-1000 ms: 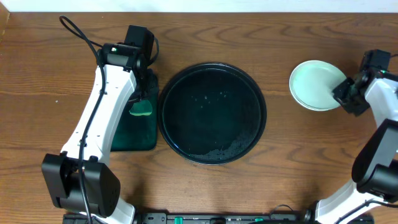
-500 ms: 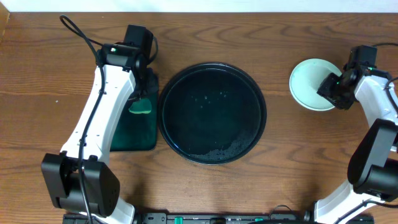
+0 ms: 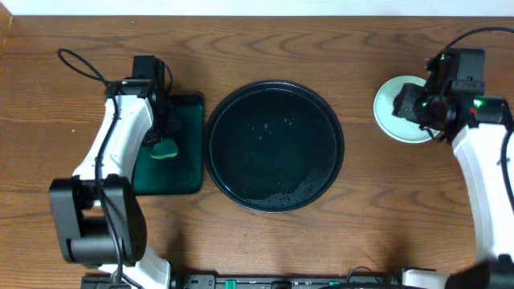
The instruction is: Clean dirty plates on tray and stack at the side
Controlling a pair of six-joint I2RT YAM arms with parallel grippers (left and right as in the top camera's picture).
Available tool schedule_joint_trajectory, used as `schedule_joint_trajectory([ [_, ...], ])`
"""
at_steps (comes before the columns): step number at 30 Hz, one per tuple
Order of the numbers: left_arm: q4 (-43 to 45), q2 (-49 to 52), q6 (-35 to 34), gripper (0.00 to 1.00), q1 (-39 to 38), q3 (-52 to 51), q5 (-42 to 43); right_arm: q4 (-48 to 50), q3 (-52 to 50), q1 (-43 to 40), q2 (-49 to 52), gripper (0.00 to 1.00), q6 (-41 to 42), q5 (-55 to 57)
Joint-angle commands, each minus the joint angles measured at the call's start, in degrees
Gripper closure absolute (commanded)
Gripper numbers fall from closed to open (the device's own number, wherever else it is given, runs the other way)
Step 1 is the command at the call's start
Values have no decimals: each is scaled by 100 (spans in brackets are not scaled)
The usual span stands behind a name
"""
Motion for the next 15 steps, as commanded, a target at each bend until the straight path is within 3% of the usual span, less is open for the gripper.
schedule_joint_trajectory([
  [1,133,341,278,93,-7,-31,295,-140,35,398,-479,44,-142,-37],
  [3,186,487,291,93,-7,-31,293,-223,35,603,-660,43,-142,-39],
  [6,245,614,295,83,-7,-31,293,-319,35,879,-844,42,-144,-35],
  [12,282,608,380,47,-7,-11,293,-363,35,1220,-977,42,-212,11],
  [15,243,557,402,35,-7,9,295,-363,35,1307,-977,41,-269,4],
])
